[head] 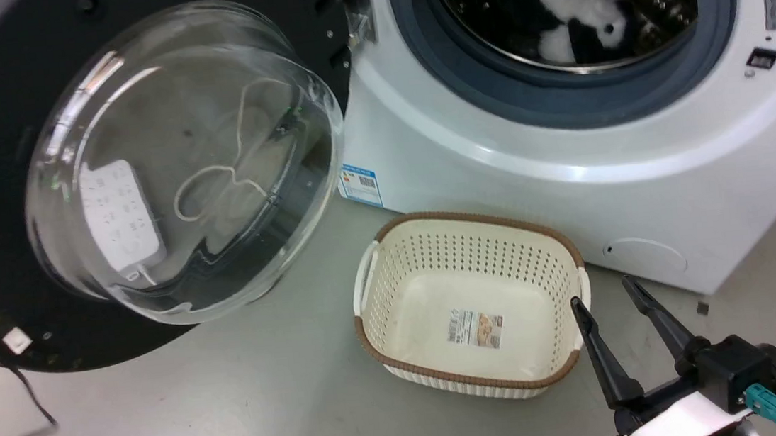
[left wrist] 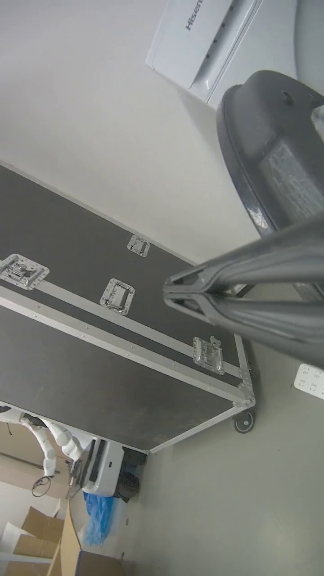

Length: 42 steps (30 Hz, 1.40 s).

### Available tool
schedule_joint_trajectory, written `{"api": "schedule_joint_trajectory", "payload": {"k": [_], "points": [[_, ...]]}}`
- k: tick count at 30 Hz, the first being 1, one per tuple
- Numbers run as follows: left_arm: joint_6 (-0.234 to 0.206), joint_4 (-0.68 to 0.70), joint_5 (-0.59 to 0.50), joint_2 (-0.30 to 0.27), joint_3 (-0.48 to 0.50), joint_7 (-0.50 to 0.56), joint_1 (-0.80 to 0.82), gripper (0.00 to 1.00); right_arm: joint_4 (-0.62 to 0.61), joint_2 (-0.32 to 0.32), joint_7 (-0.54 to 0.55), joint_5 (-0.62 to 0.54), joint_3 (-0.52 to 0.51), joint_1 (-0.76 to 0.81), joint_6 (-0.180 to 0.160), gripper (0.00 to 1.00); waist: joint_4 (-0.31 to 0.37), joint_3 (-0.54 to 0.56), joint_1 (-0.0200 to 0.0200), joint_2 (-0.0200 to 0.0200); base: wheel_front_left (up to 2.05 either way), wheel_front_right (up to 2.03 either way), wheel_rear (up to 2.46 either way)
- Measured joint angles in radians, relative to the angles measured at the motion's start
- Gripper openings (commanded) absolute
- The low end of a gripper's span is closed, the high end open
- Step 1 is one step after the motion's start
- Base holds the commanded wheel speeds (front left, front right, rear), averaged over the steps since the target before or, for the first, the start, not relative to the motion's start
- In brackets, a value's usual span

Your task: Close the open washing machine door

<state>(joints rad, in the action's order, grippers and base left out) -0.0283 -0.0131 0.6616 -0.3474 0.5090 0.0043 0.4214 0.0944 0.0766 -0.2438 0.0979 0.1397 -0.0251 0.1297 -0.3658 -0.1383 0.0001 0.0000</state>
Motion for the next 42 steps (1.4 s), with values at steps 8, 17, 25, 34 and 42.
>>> {"api": "schedule_joint_trajectory", "payload": {"k": [8, 17, 25, 34, 42], "points": [[-0.058, -0.282, 0.248, -0.079, 0.058, 0.323, 0.155, 0.00, 0.005, 0.022, -0.010, 0.016, -0.003, -0.012, 0.000, 1.00, 0.019, -0.035, 0.0001, 0.0000, 0.00, 0.00, 0.00], [-0.032, -0.348, 0.413, -0.106, 0.058, 0.625, 0.135, 0.00, 0.009, 0.021, -0.014, 0.018, -0.016, -0.021, 0.000, 1.00, 0.041, -0.038, 0.0000, 0.0000, 0.00, 0.00, 0.00], [0.015, -0.232, 0.610, 0.018, 0.033, 0.899, -0.015, 0.00, 0.025, 0.012, -0.014, 0.018, -0.033, -0.020, 0.000, 1.00, 0.053, 0.002, -0.0001, 0.0000, 0.00, 0.00, 0.00], [-0.013, -0.012, 0.725, 0.163, -0.005, 1.039, -0.182, 0.00, 0.041, -0.012, -0.014, 0.017, -0.032, -0.019, 0.000, 1.00, 0.079, 0.067, -0.0002, 0.0000, 0.00, 0.00, 0.00], [-0.022, 0.122, 0.753, 0.279, -0.119, 1.049, -0.311, 0.00, 0.044, -0.019, -0.014, 0.002, -0.062, -0.017, 0.000, 1.00, 0.149, 0.099, -0.0001, 0.0000, 0.00, 0.00, 0.00]]}}
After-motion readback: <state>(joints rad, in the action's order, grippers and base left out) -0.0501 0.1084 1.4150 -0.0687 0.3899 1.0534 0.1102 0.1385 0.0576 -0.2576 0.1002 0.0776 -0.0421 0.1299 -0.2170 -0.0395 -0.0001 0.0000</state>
